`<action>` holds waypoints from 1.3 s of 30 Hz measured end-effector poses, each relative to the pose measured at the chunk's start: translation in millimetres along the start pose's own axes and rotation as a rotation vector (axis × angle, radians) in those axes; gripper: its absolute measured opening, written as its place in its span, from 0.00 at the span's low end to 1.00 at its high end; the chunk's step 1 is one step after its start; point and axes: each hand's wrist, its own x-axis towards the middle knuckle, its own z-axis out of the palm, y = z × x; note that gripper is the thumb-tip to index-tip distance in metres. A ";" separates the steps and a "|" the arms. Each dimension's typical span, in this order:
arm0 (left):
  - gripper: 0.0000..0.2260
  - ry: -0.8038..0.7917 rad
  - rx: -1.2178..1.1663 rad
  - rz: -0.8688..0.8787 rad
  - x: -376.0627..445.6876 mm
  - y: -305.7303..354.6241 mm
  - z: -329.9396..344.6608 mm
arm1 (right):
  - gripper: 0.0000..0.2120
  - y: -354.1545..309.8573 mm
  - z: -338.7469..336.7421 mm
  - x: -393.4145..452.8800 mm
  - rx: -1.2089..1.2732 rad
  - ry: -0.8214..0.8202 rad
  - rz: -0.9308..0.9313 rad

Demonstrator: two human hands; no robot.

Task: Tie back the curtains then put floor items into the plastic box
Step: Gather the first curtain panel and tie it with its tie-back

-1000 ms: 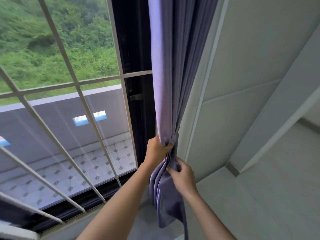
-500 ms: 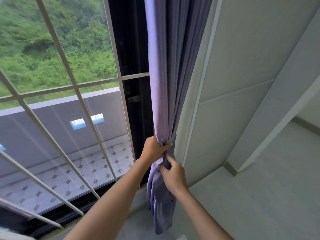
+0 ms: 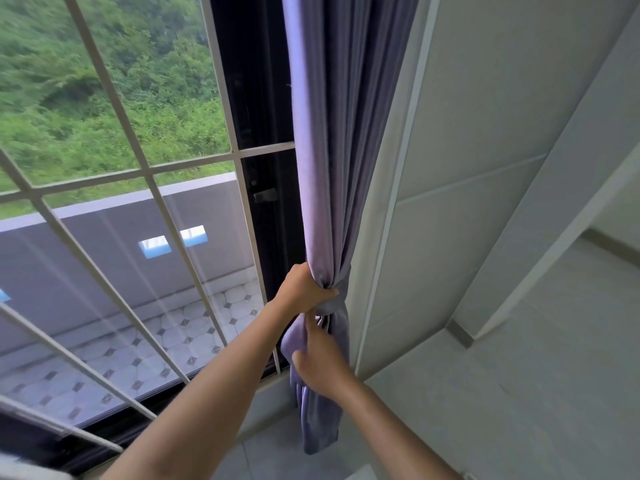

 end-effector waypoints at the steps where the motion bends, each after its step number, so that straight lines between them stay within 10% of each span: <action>1: 0.15 0.001 0.010 0.007 -0.2 0.2 -0.8 | 0.26 -1.2 5.0 0.2 -0.009 -0.079 0.014; 4: 0.14 -0.011 0.035 0.023 -0.7 -1.6 -6.8 | 0.27 7.6 15.0 4.9 -0.064 -0.121 -0.010; 10: 0.08 -0.114 0.079 0.026 4.7 -6.7 -22.0 | 0.11 32.0 -15.3 15.8 0.296 0.517 0.084; 23: 0.14 -0.324 0.250 0.034 12.0 -19.5 -19.7 | 0.32 39.9 -5.3 58.6 0.285 0.467 0.094; 29: 0.09 -0.086 0.197 0.255 1.7 -41.4 -14.0 | 0.26 36.7 8.4 69.1 0.218 0.577 0.087; 39: 0.06 -0.048 0.312 0.140 -1.4 -39.5 -19.5 | 0.25 38.4 15.2 77.6 0.250 0.595 0.022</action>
